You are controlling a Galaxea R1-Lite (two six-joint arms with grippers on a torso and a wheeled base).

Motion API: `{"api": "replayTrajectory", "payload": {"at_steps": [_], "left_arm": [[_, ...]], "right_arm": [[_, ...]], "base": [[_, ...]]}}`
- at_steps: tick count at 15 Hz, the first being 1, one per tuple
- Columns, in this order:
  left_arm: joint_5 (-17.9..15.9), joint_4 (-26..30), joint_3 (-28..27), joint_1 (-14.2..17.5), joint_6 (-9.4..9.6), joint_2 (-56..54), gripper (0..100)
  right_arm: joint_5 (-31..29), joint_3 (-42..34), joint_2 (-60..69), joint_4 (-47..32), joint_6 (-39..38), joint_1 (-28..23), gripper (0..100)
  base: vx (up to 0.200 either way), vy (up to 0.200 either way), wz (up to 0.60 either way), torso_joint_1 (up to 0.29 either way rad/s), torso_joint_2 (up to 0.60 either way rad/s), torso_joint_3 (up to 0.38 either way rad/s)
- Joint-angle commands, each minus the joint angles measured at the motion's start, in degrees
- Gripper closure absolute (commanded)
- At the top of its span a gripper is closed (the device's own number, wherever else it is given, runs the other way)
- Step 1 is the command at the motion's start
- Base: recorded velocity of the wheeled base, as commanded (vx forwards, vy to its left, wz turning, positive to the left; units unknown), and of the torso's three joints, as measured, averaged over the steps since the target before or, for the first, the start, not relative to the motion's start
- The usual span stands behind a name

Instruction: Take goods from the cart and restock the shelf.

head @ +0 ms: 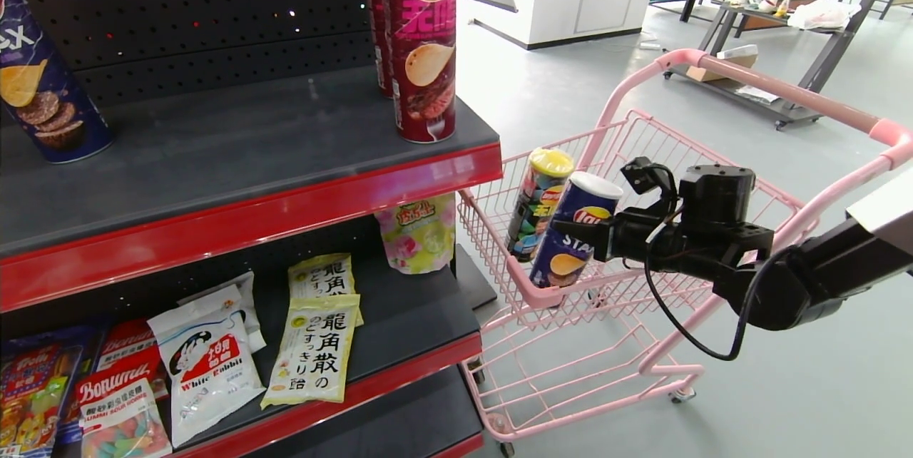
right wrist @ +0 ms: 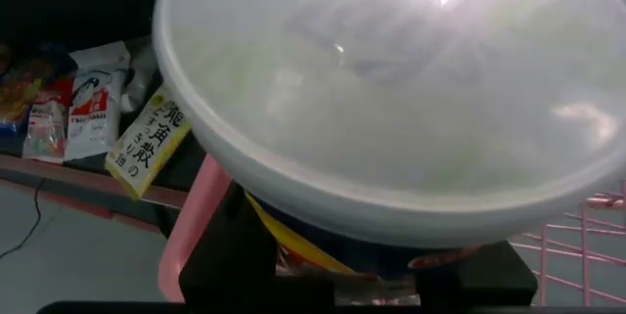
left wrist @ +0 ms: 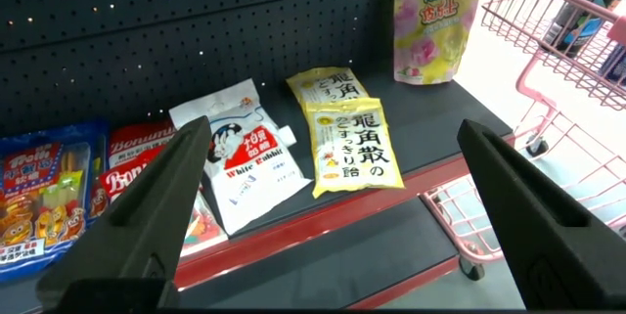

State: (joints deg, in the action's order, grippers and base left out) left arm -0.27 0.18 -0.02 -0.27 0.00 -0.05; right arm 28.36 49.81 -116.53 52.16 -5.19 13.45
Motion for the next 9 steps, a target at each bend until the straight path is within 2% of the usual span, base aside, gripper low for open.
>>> {"api": "replayTrajectory", "payload": {"at_steps": [1, 6, 9], "left_arm": [[0.0, -0.01, -0.06, 0.0, 0.0, 0.05, 0], [-0.08, -0.01, 0.02, 0.0, 0.0, 0.05, 0], [0.0, -0.01, 0.02, 0.0, 0.0, 0.05, 0]], "right_arm": [[-0.05, -0.06, 7.9, -0.04, 0.01, -0.97, 100], [-0.23, -3.93, 24.24, -5.85, 1.06, -0.97, 100], [-5.94, -4.28, 36.64, -16.66, 6.42, -0.97, 100]], "base": [[0.0, 0.0, 0.0, 0.0, 0.0, 0.0], [0.0, 0.0, 0.0, 0.0, 0.0, 0.0], [0.0, 0.0, 0.0, 0.0, 0.0, 0.0]]}}
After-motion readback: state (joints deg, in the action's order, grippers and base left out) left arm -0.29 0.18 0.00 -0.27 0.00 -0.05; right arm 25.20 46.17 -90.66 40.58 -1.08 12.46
